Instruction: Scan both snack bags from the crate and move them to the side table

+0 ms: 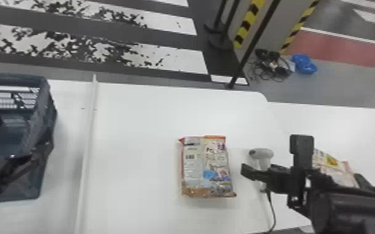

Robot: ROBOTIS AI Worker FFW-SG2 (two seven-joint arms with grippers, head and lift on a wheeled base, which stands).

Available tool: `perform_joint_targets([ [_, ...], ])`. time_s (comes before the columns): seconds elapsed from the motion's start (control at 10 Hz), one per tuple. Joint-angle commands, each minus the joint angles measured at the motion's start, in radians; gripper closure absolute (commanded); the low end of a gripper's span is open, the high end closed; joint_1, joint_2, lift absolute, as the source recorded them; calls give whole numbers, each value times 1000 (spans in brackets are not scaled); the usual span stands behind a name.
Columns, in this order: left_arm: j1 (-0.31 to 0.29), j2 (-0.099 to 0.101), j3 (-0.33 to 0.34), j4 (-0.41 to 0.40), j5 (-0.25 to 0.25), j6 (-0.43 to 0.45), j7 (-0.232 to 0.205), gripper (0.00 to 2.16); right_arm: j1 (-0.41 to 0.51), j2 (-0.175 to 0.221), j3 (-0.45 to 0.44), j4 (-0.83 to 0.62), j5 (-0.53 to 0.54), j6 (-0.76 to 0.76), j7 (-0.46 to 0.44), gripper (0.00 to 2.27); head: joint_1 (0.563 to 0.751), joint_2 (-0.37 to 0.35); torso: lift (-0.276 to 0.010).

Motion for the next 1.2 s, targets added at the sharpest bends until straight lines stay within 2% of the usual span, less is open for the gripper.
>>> perform_joint_targets([
  [0.0, 1, 0, 3, 0, 0, 0, -1, 103, -4, 0, 8, -2, -54, 34, 33, 43, 695, -250, -75],
  [0.4, -1, -2, 1, 6, -2, 3, -1, 103, -39, 0, 26, 35, -115, 133, 133, 46, 695, -169, -75],
  [0.7, -4, -2, 1, 8, -2, 9, -2, 103, -71, -1, 47, 79, -117, 194, 181, 46, 695, -133, -75],
  [0.9, -4, -2, 1, 8, -2, 9, -2, 103, -116, -9, 57, 159, -113, 240, 231, 93, 695, -116, -75],
  [1.0, -4, 0, 1, 8, -2, 9, -2, 103, -129, -14, 58, 188, -107, 240, 256, 316, 695, -111, -75],
  [1.1, -4, 0, 1, 9, -2, 12, -2, 103, -136, -28, 72, 205, -86, 240, 291, 869, 695, -106, -75],
])
